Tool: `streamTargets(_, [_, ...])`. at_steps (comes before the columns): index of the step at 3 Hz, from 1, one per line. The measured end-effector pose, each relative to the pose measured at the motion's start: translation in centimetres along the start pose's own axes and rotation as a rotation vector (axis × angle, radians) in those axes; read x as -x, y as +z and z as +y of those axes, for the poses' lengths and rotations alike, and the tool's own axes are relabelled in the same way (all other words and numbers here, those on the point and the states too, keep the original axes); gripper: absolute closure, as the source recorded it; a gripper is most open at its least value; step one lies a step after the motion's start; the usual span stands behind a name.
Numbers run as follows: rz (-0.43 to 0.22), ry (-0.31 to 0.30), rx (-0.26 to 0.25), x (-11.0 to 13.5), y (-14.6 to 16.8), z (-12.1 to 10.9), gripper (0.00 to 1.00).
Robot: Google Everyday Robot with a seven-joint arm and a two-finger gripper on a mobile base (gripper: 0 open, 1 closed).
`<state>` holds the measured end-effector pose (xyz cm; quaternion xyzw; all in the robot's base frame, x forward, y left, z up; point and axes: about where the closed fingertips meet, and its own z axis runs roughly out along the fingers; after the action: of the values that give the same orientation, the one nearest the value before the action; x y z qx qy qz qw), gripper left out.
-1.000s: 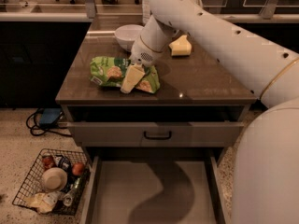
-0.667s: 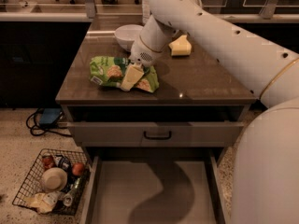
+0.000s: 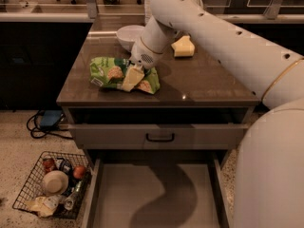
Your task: Place green rice chip bag into middle drawer
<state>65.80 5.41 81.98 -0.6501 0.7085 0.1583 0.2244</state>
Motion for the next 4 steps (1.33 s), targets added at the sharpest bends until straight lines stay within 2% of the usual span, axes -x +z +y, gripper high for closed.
streamTargets(3, [0.000,0.000,0.000,0.0,-0.1,0.0,1.00])
streamTargets(4, [-0.016,-0.006,-0.055,-0.5,-2.3,1.8,1.00])
